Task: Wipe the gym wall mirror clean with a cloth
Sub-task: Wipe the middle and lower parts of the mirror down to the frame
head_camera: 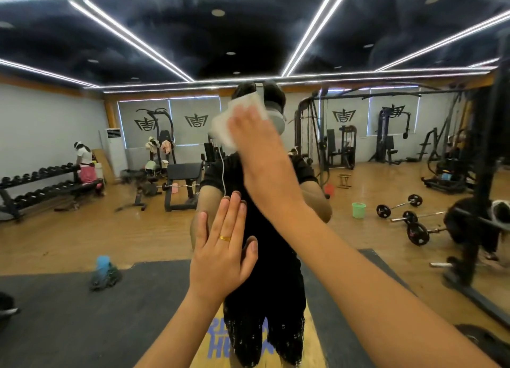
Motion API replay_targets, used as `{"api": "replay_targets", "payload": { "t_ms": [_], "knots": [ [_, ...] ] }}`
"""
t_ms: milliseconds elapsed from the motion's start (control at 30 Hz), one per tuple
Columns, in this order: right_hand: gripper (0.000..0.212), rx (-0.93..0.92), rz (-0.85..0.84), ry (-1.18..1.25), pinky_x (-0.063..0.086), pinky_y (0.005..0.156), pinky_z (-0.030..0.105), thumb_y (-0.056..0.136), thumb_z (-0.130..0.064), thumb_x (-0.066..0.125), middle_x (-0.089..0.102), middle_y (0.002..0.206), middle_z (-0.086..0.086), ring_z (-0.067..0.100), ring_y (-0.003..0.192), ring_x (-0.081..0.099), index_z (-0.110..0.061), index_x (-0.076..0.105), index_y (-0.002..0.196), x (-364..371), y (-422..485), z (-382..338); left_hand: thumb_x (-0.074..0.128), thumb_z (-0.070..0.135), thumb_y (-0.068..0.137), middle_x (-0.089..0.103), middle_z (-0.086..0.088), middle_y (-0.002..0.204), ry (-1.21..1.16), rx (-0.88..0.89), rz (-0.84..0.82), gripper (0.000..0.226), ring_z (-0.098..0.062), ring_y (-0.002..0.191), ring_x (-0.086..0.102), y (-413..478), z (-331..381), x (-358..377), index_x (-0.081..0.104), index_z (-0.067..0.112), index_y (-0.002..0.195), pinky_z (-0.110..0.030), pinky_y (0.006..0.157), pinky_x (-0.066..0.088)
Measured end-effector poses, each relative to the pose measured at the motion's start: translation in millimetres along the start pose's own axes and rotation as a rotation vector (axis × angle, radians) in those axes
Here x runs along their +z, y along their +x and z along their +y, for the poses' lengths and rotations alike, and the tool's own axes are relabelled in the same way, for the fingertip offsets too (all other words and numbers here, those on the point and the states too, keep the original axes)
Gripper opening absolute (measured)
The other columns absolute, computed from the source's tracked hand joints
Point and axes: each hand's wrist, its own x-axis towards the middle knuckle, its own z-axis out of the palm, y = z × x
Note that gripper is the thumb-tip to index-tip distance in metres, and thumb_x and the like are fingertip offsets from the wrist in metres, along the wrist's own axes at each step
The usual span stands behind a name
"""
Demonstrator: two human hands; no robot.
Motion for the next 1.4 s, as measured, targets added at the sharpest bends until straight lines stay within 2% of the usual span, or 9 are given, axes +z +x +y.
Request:
{"api": "replay_targets", "payload": {
  "t_ms": [133, 267, 367, 533, 667, 800, 1100, 1267, 1400],
  "knots": [
    [0.061, -0.112, -0.058, -0.057, 0.020, 0.125, 0.044, 0.091, -0.002, 0.048, 0.039, 0.161, 0.018, 0.031, 0.152, 0.032, 0.000, 0.043, 0.152, 0, -4, -8, 0.046, 0.039, 0.101, 0.012, -0.010, 0.173, -0.009, -0.010, -0.017, 0.072, -0.027, 0.158, 0.020, 0, 3, -3, 0.024, 0.006, 0.161, -0.054, 0.127, 0.015],
    [0.064, 0.072, -0.001, -0.057, 0.008, 0.128, 0.041, 0.094, -0.003, 0.035, 0.027, 0.167, 0.017, 0.029, 0.157, 0.019, -0.001, 0.029, 0.158, 2, 26, -13, 0.046, 0.039, 0.102, 0.013, -0.010, 0.173, -0.013, -0.009, -0.009, 0.070, -0.026, 0.159, 0.018, 4, 6, -4, 0.026, 0.006, 0.161, -0.053, 0.128, 0.013],
    [0.063, 0.163, 0.065, -0.037, 0.007, 0.127, 0.040, 0.095, -0.004, 0.043, 0.029, 0.166, 0.016, 0.030, 0.156, 0.021, -0.002, 0.032, 0.157, 12, 66, -27, 0.048, 0.038, 0.101, 0.025, -0.013, 0.168, -0.028, -0.007, -0.006, 0.068, -0.026, 0.159, 0.018, 3, 6, -6, 0.032, 0.005, 0.158, -0.052, 0.128, 0.014],
    [0.069, -0.033, -0.160, -0.168, -0.009, 0.124, 0.036, 0.103, -0.009, 0.046, 0.007, 0.173, 0.007, 0.022, 0.160, 0.001, -0.014, 0.014, 0.164, 25, 120, -51, 0.048, 0.039, 0.100, 0.032, -0.016, 0.166, -0.017, 0.007, -0.008, 0.065, -0.026, 0.159, 0.017, 3, -1, -3, 0.043, 0.003, 0.154, -0.052, 0.129, 0.012],
    [0.069, -0.199, -0.242, -0.191, 0.004, 0.128, 0.038, 0.102, -0.004, 0.049, 0.014, 0.172, 0.007, 0.022, 0.159, 0.009, -0.014, 0.019, 0.163, 7, 112, -23, 0.044, 0.039, 0.104, 0.023, -0.013, 0.170, 0.014, 0.025, -0.002, 0.067, -0.028, 0.158, 0.022, 4, -5, -4, 0.032, 0.003, 0.159, -0.055, 0.127, 0.017],
    [0.066, -0.051, -0.066, -0.078, 0.022, 0.127, 0.047, 0.094, 0.006, 0.062, 0.036, 0.164, 0.013, 0.029, 0.154, 0.028, -0.006, 0.040, 0.155, -24, 32, 26, 0.045, 0.038, 0.104, 0.017, -0.013, 0.172, 0.008, 0.017, -0.016, 0.069, -0.029, 0.158, 0.020, 1, -5, -2, 0.027, 0.003, 0.161, -0.055, 0.127, 0.014],
    [0.071, 0.076, -0.106, -0.075, 0.027, 0.126, 0.046, 0.093, 0.010, 0.065, 0.034, 0.165, 0.009, 0.023, 0.156, 0.026, -0.006, 0.037, 0.157, -74, -100, 73, 0.049, 0.025, 0.098, 0.023, -0.017, 0.169, -0.195, -0.009, 0.012, 0.069, -0.033, 0.157, 0.022, 14, 34, -14, 0.029, -0.002, 0.158, -0.060, 0.125, 0.019],
    [0.069, 0.137, -0.042, -0.118, 0.037, 0.121, 0.049, 0.094, 0.007, 0.066, 0.037, 0.163, 0.010, 0.023, 0.154, 0.028, -0.007, 0.040, 0.156, -88, -87, 93, 0.044, 0.034, 0.101, 0.018, -0.017, 0.170, -0.090, -0.077, -0.029, 0.070, -0.031, 0.159, 0.016, 40, 74, 1, 0.026, 0.000, 0.161, -0.058, 0.127, 0.008],
    [0.064, 0.211, -0.038, -0.142, 0.049, 0.110, 0.048, 0.101, -0.001, 0.057, 0.028, 0.168, 0.007, 0.026, 0.151, 0.033, -0.010, 0.034, 0.160, -104, -25, 108, 0.040, 0.038, 0.104, 0.016, -0.017, 0.171, 0.031, -0.077, -0.017, 0.072, -0.030, 0.159, 0.013, 37, 76, 15, 0.021, 0.001, 0.162, -0.061, 0.125, 0.010]
  ]
}}
